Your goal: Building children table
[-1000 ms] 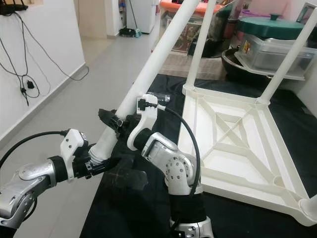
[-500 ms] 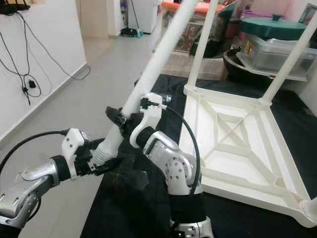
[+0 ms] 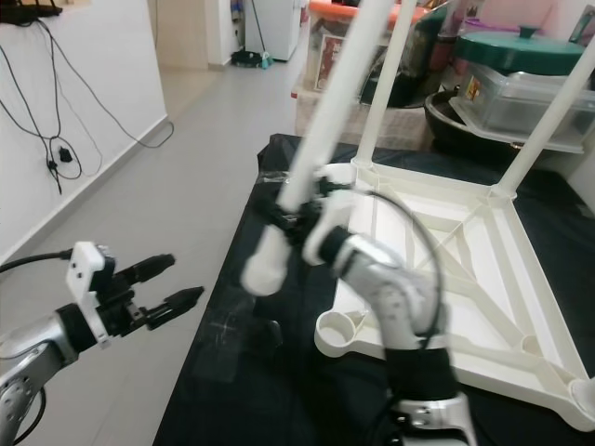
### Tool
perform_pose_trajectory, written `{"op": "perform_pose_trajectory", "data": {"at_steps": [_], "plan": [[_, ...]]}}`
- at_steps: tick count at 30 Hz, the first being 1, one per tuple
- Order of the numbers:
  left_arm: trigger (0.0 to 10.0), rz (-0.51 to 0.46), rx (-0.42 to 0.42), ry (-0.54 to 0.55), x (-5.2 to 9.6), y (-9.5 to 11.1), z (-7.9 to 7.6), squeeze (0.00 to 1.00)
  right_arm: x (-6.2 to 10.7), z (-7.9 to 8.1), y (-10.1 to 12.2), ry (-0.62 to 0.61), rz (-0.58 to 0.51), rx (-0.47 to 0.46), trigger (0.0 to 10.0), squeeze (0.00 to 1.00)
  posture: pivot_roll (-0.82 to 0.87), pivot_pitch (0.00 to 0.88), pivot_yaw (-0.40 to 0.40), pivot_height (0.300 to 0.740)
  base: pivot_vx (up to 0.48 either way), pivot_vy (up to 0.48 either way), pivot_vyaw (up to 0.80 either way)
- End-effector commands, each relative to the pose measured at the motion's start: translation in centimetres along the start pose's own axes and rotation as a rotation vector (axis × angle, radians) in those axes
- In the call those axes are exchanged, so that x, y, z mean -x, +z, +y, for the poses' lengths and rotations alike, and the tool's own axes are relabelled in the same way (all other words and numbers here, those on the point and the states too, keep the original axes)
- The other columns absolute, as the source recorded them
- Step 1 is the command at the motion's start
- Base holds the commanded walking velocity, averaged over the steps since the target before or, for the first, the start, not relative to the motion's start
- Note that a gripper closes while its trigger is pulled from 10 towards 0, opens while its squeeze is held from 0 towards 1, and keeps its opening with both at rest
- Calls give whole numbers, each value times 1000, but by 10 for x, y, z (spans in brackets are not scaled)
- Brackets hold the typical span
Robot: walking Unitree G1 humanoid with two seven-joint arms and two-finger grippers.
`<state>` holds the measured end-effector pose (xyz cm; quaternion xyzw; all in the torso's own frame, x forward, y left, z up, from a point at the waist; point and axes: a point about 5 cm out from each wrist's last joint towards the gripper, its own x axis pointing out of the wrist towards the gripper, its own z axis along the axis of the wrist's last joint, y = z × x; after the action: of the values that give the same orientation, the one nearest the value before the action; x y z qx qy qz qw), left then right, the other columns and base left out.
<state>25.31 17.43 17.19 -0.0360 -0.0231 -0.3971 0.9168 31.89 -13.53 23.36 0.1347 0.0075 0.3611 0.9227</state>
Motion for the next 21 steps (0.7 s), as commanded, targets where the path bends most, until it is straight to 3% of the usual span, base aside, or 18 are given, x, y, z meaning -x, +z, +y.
{"op": "perform_pose_trajectory", "data": {"at_steps": [1, 9, 18, 21], "plan": [[10000, 0, 18, 13, 5, -1, -2, 0, 6, -7, 6, 23, 14, 63, 0, 0, 55, 0, -108, 740, 0, 0, 0], [10000, 1, 41, 56, 12, -6, -4, 0, 22, -25, 13, 29, 63, 163, 0, 0, 56, 0, -112, 740, 0, 0, 0], [10000, 14, 59, 99, 18, -7, -4, 0, 44, -20, -13, 207, 255, 342, 0, 0, 59, 0, -107, 740, 0, 0, 0], [10000, 12, 61, 100, 18, -7, -4, 0, 45, -19, -13, 219, 258, 347, 0, 0, 59, 0, -107, 740, 0, 0, 0]]}}
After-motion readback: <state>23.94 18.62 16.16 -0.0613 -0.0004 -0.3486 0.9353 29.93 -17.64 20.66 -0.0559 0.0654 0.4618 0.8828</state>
